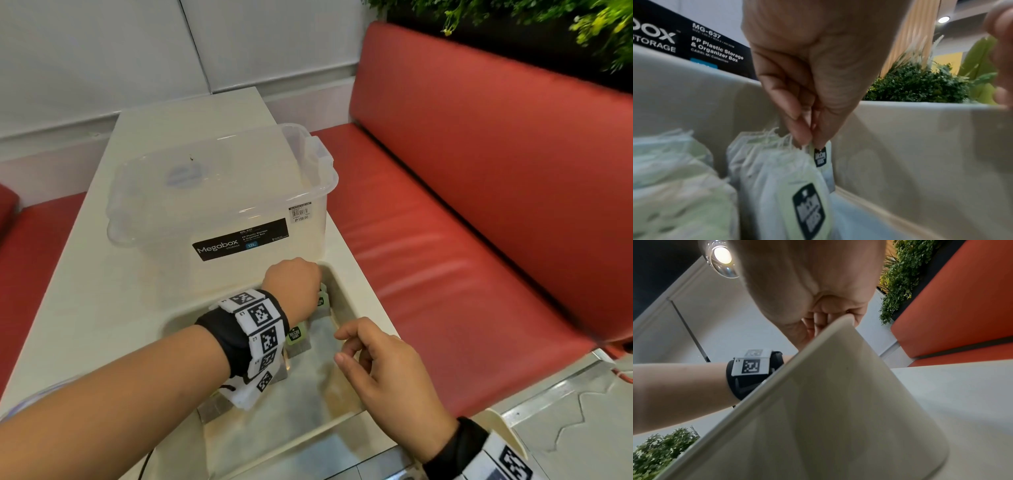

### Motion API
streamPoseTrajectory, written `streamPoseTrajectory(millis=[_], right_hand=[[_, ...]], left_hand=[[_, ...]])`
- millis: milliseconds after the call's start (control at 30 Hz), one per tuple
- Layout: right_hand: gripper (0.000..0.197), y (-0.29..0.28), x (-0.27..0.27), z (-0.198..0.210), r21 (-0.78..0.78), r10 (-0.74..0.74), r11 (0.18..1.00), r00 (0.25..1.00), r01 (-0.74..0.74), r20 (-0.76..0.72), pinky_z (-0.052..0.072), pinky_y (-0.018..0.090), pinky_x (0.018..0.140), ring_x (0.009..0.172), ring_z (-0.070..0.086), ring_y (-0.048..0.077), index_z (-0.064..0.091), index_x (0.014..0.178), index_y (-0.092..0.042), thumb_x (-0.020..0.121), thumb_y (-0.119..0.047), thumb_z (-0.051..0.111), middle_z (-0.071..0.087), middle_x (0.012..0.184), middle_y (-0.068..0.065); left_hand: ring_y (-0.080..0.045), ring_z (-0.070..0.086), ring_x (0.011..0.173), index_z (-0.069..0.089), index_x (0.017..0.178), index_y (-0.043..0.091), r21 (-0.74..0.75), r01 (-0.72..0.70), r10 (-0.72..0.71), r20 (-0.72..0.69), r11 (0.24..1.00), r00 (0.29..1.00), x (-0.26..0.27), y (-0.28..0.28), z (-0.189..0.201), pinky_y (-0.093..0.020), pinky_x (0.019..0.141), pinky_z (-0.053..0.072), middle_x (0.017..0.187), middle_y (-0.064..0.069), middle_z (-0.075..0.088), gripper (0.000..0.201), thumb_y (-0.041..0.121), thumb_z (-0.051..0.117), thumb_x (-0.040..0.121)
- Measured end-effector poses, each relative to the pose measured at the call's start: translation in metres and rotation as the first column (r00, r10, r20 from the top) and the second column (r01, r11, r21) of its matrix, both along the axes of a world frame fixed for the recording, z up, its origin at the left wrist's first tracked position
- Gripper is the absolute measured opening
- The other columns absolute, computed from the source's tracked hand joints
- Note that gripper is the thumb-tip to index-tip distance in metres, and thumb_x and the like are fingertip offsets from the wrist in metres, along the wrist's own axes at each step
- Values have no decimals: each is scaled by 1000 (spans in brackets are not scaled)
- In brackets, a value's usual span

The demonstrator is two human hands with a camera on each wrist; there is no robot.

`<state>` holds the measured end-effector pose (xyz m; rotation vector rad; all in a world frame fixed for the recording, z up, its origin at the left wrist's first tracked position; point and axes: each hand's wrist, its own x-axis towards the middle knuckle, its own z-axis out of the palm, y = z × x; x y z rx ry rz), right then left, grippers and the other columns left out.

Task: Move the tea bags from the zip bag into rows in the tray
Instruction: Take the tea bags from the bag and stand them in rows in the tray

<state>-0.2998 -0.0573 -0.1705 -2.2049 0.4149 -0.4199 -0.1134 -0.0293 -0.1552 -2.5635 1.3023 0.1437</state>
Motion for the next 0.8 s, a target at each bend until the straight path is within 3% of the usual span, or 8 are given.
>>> streamPoseTrajectory(millis=[300, 500, 600, 700, 800], right_hand=[[16, 0, -1, 3, -9, 2, 1000, 1000, -2, -19, 28, 12, 65, 57, 48, 6, 48, 96, -40, 81, -35, 53, 55, 83, -29], [15, 0, 0, 6, -1, 10, 1000, 1000, -10, -30, 27, 12, 65, 58, 49, 6, 46, 92, -42, 81, -35, 53, 55, 86, -28], [14, -1, -1, 6, 3, 4, 1000, 1000, -4, -24, 29, 13, 63, 57, 48, 5, 52, 94, -35, 81, -34, 54, 56, 83, -26], [13, -3, -2, 10, 16, 1, 1000, 1000, -1, -14, 35, 16, 58, 57, 49, 8, 54, 93, -33, 83, -29, 60, 58, 82, -24], [22, -4, 1, 21, 5, 17, 1000, 1000, -17, -3, 40, 17, 57, 59, 53, 12, 54, 88, -35, 84, -17, 67, 60, 84, -21]], left_hand=[[-27, 63, 89, 61, 104, 16, 104, 49, -62, 126, 993, 990, -6, -2, 3, -32, 63, 39, 97, -5, 64, 16, 16, 54, 90], [-27, 64, 89, 60, 107, 18, 104, 72, -85, 127, 992, 988, -5, -2, 3, -32, 62, 39, 97, -4, 65, 18, 19, 56, 89], [-27, 63, 91, 61, 109, 19, 88, 87, -96, 108, 992, 990, -5, 0, 9, -32, 63, 40, 100, -4, 65, 21, 27, 55, 90], [-25, 61, 94, 60, 106, 22, -78, 51, -49, 24, 996, 999, -3, 14, 30, -32, 66, 39, 102, -1, 64, 23, 36, 55, 88], [-17, 60, 97, 61, 103, 30, -323, -68, 29, -124, 944, 992, 4, 51, 61, -30, 73, 45, 101, 8, 67, 17, 32, 58, 86]])
